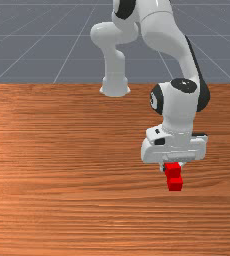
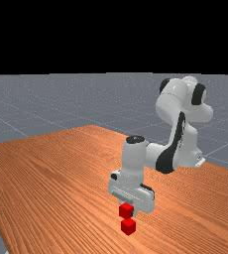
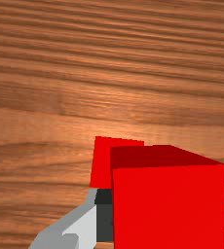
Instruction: Stack all the cube
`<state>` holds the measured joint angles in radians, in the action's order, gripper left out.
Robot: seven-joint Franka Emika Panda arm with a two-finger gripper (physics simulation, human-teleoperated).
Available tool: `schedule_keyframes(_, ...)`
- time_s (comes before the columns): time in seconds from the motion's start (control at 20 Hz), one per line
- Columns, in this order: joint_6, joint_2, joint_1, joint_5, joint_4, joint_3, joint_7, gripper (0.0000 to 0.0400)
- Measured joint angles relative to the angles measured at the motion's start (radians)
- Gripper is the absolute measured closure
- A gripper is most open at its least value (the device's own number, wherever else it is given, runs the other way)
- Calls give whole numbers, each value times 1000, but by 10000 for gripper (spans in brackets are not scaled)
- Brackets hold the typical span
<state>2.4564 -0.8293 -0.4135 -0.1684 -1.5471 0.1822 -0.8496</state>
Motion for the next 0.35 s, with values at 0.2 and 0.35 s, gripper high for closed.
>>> schedule_keyframes(0.2,-2,-7,-11,4,15,-2,-4,208)
schedule_keyframes(0.35,-7,-11,-12,8,27,-1,-2,77)
